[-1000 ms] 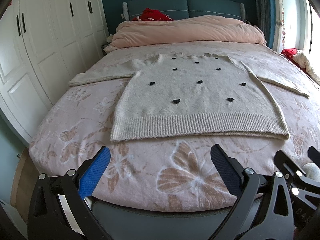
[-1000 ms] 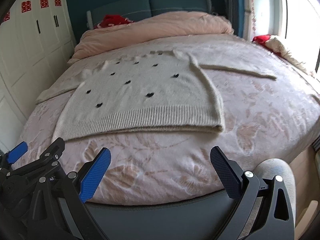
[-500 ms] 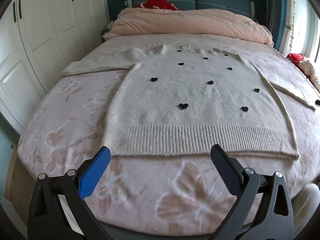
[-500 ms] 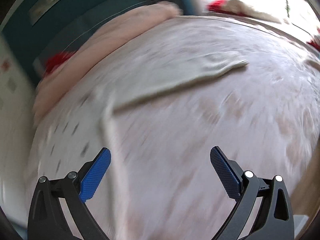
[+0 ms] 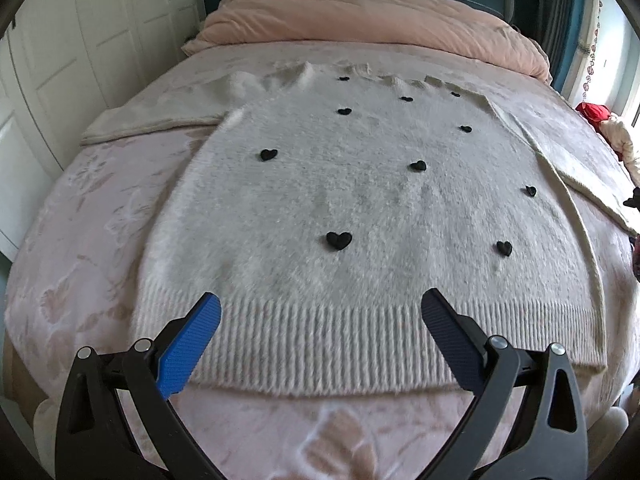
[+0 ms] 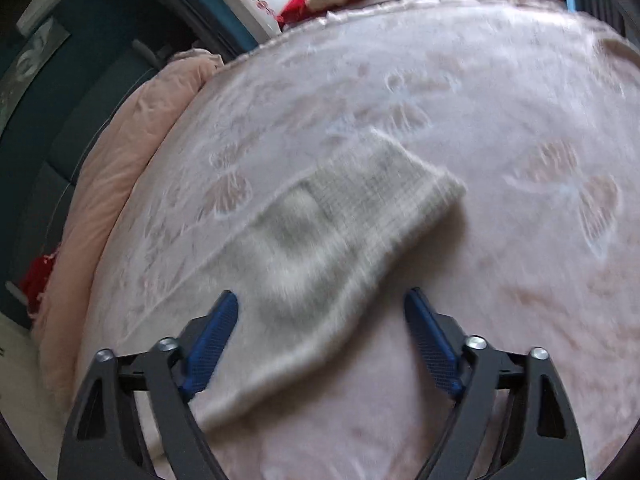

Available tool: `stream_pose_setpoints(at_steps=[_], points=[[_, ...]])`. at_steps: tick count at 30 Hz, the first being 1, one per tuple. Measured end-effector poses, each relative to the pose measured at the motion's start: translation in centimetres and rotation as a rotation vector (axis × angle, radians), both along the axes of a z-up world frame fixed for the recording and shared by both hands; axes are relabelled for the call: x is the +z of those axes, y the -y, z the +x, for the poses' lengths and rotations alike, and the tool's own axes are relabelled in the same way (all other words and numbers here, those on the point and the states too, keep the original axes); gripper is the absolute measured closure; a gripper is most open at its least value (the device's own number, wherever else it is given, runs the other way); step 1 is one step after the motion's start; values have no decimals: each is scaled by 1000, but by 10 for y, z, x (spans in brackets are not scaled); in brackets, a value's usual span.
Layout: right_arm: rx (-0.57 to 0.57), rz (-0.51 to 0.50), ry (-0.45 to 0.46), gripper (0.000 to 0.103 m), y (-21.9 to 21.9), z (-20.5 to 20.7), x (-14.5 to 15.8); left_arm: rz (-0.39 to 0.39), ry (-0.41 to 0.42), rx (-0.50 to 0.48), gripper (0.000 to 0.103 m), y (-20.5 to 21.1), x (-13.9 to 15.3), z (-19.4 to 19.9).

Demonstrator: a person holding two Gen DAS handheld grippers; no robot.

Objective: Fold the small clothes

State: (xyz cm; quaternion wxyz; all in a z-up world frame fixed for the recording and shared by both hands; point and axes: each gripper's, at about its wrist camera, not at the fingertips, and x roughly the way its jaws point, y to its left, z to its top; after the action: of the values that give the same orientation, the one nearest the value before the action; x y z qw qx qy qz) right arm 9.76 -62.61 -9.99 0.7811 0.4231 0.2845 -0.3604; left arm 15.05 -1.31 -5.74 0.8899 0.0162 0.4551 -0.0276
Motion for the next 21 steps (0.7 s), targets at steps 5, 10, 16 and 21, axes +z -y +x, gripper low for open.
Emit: stream_pose_setpoints(at_steps=[5,10,16,21], points=[[50,-24,34,90,8,24,23,-17,-5,1,5,-4,-3,10],[374,-183,240,90,-80,85,120,-77,18,29,5,-21,5,21],[1002,-293,276,71,-317,193,169,-209,57,92,5,-44,26,49],[1177,-241,116,66,-416,215,101,-332,57,151,5,-66,40,92]])
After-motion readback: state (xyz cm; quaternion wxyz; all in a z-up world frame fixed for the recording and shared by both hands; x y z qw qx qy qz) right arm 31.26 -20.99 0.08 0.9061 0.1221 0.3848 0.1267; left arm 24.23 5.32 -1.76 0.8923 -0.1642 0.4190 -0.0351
